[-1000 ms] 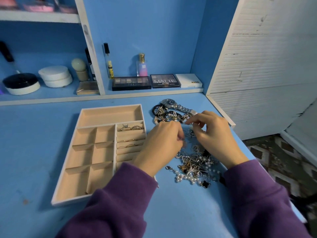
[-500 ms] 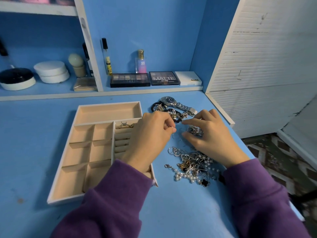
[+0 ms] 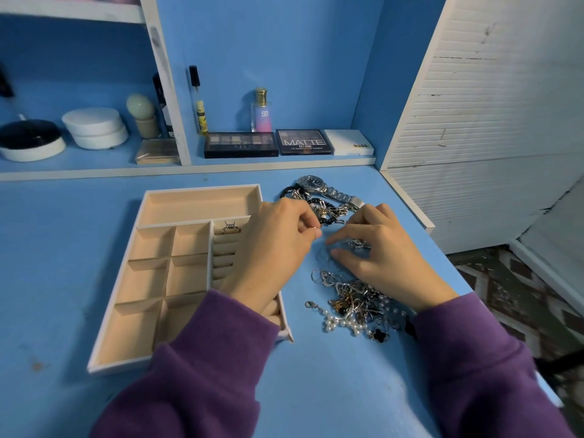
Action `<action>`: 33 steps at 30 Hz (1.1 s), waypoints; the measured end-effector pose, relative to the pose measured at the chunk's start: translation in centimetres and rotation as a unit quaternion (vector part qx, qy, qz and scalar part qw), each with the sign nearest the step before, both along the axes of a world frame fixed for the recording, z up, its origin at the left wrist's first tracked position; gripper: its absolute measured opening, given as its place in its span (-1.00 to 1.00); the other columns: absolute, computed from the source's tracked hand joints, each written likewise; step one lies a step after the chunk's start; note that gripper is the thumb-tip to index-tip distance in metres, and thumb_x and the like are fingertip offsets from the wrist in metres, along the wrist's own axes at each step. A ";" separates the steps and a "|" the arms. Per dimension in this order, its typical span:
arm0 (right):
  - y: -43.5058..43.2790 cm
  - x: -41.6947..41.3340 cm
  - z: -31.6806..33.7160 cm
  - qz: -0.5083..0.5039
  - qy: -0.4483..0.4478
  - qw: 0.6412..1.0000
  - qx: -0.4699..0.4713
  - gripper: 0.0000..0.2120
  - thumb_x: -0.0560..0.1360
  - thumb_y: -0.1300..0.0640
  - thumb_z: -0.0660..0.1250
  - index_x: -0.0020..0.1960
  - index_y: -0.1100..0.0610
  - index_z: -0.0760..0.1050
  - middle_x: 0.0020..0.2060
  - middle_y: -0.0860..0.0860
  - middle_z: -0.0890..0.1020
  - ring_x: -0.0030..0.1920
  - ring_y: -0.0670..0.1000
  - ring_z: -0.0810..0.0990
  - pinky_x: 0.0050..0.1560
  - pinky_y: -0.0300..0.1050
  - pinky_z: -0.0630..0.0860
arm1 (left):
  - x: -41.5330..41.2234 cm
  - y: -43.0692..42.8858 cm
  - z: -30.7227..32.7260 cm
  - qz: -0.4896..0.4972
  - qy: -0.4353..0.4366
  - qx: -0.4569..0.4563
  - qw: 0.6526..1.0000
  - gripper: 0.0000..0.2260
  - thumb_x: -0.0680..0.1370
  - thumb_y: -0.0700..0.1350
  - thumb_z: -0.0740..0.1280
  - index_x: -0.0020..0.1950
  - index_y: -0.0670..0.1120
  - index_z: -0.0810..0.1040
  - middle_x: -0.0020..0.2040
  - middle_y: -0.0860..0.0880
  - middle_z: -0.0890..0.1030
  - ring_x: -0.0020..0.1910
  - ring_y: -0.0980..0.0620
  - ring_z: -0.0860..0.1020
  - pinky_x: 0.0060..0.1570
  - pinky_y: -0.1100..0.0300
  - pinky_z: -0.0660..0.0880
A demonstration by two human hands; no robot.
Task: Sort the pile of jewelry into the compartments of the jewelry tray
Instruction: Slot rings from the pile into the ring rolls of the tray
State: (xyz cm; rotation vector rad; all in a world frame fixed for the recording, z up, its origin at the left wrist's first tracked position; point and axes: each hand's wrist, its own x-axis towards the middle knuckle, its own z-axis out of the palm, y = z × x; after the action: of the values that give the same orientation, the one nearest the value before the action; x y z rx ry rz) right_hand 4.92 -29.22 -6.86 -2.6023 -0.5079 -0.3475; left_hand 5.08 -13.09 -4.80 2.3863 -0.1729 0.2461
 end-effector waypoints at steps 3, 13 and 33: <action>0.3 -0.2 0.0 0.018 0.000 1.000 0.010 -0.84 0.38 -0.02 0.43 -0.05 -0.05 0.62 -0.18 -0.03 0.44 -0.05 -0.03 0.32 -0.03 -0.20 0.30 | 0.1 0.0 0.1 0.002 0.000 -0.001 1.000 -0.97 0.43 -0.05 0.42 -0.20 0.04 0.61 -0.35 0.14 0.55 -0.33 0.19 0.50 -0.26 0.24 0.46; 0.7 -0.1 0.0 0.032 0.027 0.999 0.002 -0.87 0.36 -0.02 0.45 -0.12 -0.01 0.61 -0.20 -0.07 0.43 -0.06 -0.05 0.30 -0.02 -0.17 0.32 | 0.1 0.1 0.0 0.002 -0.006 -0.006 1.000 -0.96 0.43 -0.04 0.42 -0.21 0.03 0.61 -0.36 0.14 0.54 -0.34 0.21 0.48 -0.27 0.24 0.47; 2.6 -1.0 2.1 0.039 0.058 0.969 0.236 -0.89 0.34 0.27 0.47 -0.29 0.12 0.58 -0.41 -0.03 0.59 -0.39 -0.14 0.49 -0.32 -0.29 0.44 | -2.8 5.8 2.1 0.013 -0.048 -0.018 0.999 -0.94 0.39 -0.03 0.46 -0.27 0.08 0.61 -0.32 0.19 0.59 -0.30 0.23 0.51 -0.27 0.34 0.42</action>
State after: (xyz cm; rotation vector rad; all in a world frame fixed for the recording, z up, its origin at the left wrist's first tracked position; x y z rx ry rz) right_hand 3.91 -26.60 -4.77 -2.1208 -0.4233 -0.2503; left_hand 2.32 -7.32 -2.74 2.3437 -0.1813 0.3730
